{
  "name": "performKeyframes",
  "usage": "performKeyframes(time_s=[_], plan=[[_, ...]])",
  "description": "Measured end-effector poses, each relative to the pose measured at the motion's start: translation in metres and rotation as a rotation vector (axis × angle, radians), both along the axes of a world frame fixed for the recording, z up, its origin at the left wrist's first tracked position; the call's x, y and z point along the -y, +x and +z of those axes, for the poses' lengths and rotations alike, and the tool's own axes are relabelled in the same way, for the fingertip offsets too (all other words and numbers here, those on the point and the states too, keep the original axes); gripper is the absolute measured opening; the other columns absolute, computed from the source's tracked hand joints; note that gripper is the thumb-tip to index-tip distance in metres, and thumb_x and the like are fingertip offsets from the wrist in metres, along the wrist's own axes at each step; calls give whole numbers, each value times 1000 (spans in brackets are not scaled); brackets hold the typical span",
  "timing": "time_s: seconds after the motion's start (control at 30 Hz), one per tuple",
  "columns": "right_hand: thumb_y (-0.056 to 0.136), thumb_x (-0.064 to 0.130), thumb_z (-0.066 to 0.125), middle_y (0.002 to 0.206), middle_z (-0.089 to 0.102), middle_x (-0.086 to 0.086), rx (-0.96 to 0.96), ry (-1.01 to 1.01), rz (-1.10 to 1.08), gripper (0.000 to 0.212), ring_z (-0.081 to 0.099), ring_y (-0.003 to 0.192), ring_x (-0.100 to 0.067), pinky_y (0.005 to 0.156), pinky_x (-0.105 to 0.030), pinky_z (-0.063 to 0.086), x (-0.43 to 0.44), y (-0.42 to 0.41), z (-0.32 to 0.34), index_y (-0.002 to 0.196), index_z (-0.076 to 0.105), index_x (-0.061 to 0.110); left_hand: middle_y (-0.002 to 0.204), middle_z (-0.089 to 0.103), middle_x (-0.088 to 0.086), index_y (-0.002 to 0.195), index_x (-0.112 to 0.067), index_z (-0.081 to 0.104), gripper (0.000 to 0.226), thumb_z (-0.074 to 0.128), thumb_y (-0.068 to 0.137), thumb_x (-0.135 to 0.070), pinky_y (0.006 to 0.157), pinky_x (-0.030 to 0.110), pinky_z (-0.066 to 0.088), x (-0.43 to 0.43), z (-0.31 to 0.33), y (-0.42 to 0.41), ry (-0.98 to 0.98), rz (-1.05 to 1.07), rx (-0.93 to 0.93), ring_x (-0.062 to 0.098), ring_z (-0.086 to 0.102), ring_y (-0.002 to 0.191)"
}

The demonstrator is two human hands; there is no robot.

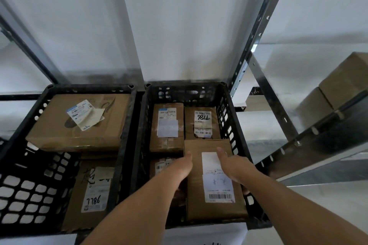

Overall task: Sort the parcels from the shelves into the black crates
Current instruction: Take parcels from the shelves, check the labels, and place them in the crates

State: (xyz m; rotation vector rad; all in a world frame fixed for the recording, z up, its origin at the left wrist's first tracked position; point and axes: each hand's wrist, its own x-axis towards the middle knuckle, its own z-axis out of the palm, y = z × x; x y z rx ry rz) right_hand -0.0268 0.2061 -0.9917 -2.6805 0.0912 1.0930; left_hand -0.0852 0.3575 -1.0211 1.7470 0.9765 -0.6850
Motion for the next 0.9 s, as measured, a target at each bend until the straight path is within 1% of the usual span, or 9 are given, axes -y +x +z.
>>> performKeyframes(time_s=[0.07, 0.13, 0.33, 0.43, 0.53, 0.6, 0.63, 0.8, 0.9], plan=[[92, 78, 3, 123, 65, -17, 33, -28, 7, 101, 62, 112, -29, 101, -44, 49, 3, 0, -9, 131, 62, 6, 161, 25, 13, 156, -11, 23, 73, 18, 102, -59, 120, 43, 22, -1, 6, 0, -13, -14, -12, 31, 26, 147], [91, 79, 3, 119, 66, -16, 61, -42, -7, 101, 62, 109, -28, 101, -47, 49, 5, -2, -12, 127, 64, 8, 162, 22, 14, 157, -10, 21, 71, 16, 103, -57, 121, 42, 20, -1, 13, -2, -10, -11, -14, 31, 24, 148], [95, 76, 8, 135, 59, -16, 46, -75, 52, 93, 58, 120, -30, 99, -43, 51, 0, 0, -8, 141, 53, 8, 160, 26, 15, 156, -8, 23, 65, 15, 106, -49, 119, 38, 24, 3, 12, 5, 7, 1, -46, 29, 28, 146], [94, 77, 8, 143, 54, -17, 8, -81, 25, 96, 55, 128, -31, 106, -43, 45, -3, -1, -20, 145, 50, 7, 147, 46, 12, 151, -13, 36, 66, 26, 102, -55, 109, 41, 38, 8, -11, -2, -55, 87, -56, 29, 46, 132], [96, 75, 10, 155, 41, -20, -18, -13, -114, 96, 44, 139, -35, 113, -45, 38, -8, -9, -32, 154, 36, 4, 130, 58, 10, 142, -17, 48, 70, 33, 89, -60, 101, 41, 45, 12, -35, -9, -89, 151, -58, 29, 56, 115], [99, 71, 12, 162, 28, -23, -1, 89, -249, 90, 32, 147, -39, 118, -48, 30, -11, -17, -41, 161, 15, 6, 127, 61, 10, 139, -17, 52, 79, 34, 77, -63, 100, 45, 47, 11, -65, -9, -79, 180, -55, 31, 58, 112], [100, 69, 14, 162, 26, -23, 20, 132, -313, 87, 30, 148, -40, 118, -49, 28, -10, -22, -43, 162, 10, 8, 129, 60, 11, 140, -18, 51, 82, 33, 75, -65, 101, 47, 47, 11, -76, -9, -71, 199, -59, 32, 58, 113], [104, 62, 16, 155, 38, -25, 97, 212, -492, 74, 37, 142, -42, 112, -50, 34, -2, -26, -54, 157, 29, 11, 136, 55, 14, 144, -13, 45, 69, 33, 93, -59, 103, 47, 46, 23, -57, -12, -37, 278, -50, 33, 55, 118], [104, 60, 21, 151, 44, -23, 111, 268, -499, 70, 42, 139, -41, 109, -48, 37, -1, -33, -62, 153, 37, 13, 148, 42, 17, 155, -17, 21, 65, 36, 100, -49, 108, 51, 41, 24, -40, -13, -22, 276, -44, 38, 46, 130]])
